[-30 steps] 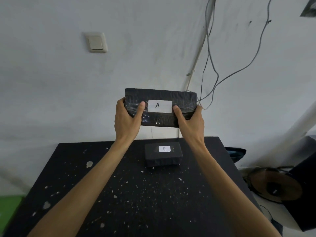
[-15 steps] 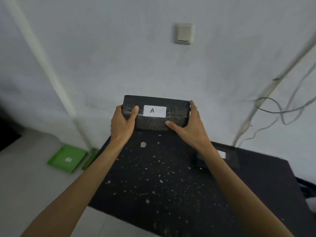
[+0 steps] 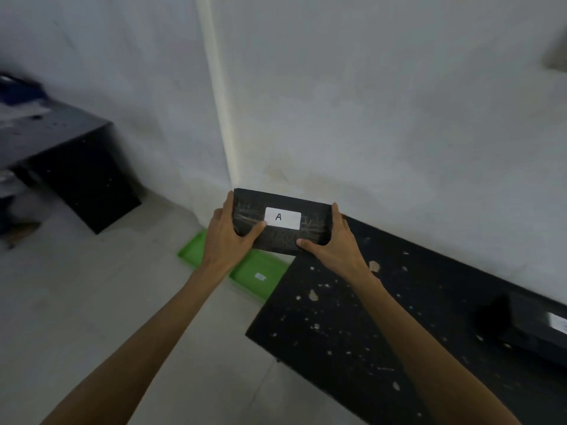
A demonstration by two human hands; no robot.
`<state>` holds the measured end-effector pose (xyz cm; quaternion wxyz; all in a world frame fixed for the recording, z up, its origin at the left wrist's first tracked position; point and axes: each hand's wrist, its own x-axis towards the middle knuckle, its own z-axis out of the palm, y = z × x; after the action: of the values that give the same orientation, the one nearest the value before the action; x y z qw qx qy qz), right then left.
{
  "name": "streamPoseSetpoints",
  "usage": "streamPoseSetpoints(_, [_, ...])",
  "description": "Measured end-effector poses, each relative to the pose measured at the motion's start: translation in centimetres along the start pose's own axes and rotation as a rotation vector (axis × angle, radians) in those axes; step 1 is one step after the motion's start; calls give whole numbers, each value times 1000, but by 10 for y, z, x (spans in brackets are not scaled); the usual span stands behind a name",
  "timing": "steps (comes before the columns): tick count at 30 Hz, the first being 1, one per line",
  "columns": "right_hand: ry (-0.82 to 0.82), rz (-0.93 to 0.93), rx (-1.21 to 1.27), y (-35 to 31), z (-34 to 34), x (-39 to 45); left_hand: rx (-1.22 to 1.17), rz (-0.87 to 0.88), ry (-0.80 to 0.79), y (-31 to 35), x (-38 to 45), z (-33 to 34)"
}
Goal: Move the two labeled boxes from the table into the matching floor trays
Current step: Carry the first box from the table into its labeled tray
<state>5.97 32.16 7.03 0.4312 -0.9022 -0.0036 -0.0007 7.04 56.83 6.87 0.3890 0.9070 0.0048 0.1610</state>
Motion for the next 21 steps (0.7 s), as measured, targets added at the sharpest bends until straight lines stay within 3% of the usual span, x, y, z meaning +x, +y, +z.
streamPoseSetpoints(4, [-8, 5, 8, -25, 56, 25, 77, 65, -56, -58, 19, -25])
streamPoseSetpoints(13, [-25, 16, -43, -43, 150, 112, 168, -42, -199, -164, 92, -29])
streamPoseSetpoints(21, [-34, 160, -30, -3, 240, 241, 86, -92, -353, -259, 213, 28])
